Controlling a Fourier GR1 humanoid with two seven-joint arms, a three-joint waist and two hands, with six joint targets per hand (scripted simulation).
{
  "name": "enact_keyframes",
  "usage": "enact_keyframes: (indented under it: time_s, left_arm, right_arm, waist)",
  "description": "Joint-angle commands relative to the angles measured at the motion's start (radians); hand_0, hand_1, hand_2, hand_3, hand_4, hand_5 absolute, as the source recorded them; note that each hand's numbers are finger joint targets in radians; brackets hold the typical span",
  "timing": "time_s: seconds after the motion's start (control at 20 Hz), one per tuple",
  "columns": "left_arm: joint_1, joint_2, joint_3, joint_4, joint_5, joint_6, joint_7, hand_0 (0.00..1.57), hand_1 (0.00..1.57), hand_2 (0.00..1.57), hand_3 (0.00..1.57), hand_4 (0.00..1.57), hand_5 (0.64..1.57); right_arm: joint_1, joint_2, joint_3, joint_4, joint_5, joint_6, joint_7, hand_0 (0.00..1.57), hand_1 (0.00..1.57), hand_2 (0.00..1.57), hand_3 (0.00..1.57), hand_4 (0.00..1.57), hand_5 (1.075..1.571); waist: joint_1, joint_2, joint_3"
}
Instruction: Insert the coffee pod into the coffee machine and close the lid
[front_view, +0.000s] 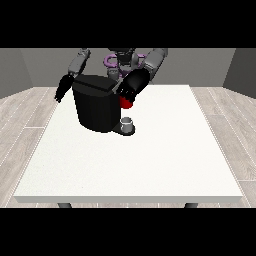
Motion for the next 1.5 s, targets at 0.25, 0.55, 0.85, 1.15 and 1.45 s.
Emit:
enact_keyframes:
  time_s: [0.25, 0.55, 0.85, 1.15, 1.45]
  left_arm:
    - [-0.035, 0.069, -0.011, 0.012, -0.048, 0.047, -0.070, 1.00, 1.00, 1.02, 0.72, 0.00, 1.571]
    - [0.007, 0.070, -0.024, 0.027, -0.086, 0.101, -0.069, 0.00, 0.00, 0.67, 0.54, 0.00, 1.571]
    - [-0.020, 0.028, -0.019, 0.014, -0.083, 0.105, -0.039, 0.00, 0.00, 0.53, 0.44, 0.00, 1.571]
    - [0.062, 0.020, -0.031, 0.026, -0.084, 0.071, -0.068, 0.00, 0.00, 0.30, 0.20, 0.00, 1.571]
    - [0.149, -0.092, -0.027, 0.000, -0.045, 0.041, -0.014, 0.00, 0.00, 0.00, 0.00, 0.00, 1.571]
  right_arm:
    - [-0.052, -0.002, 0.015, -0.024, 0.025, -0.013, 0.033, 0.00, 0.00, 0.00, 0.00, 0.19, 1.571]
    - [-0.012, 0.011, 0.043, -0.047, 0.040, -0.010, 0.051, 0.00, 0.00, 0.00, 0.00, 0.21, 1.571]
    - [-0.032, 0.000, 0.010, 0.007, 0.024, -0.008, 0.024, 0.00, 0.00, 0.00, 0.00, 0.00, 1.571]
    - [0.033, -0.014, -0.013, 0.027, 0.011, -0.003, 0.039, 0.00, 0.00, 0.00, 0.00, 0.14, 1.571]
    - [0.126, -0.010, -0.056, 0.100, -0.033, 0.007, -0.031, 0.00, 0.00, 0.00, 0.00, 0.00, 1.571]
  waist:
    - [-0.016, 0.059, -0.0004]
    - [-0.027, 0.029, -0.0007]
    - [-0.007, 0.036, -0.0002]
    - [0.054, -0.059, -0.0005]
    - [0.127, -0.187, -0.0001]
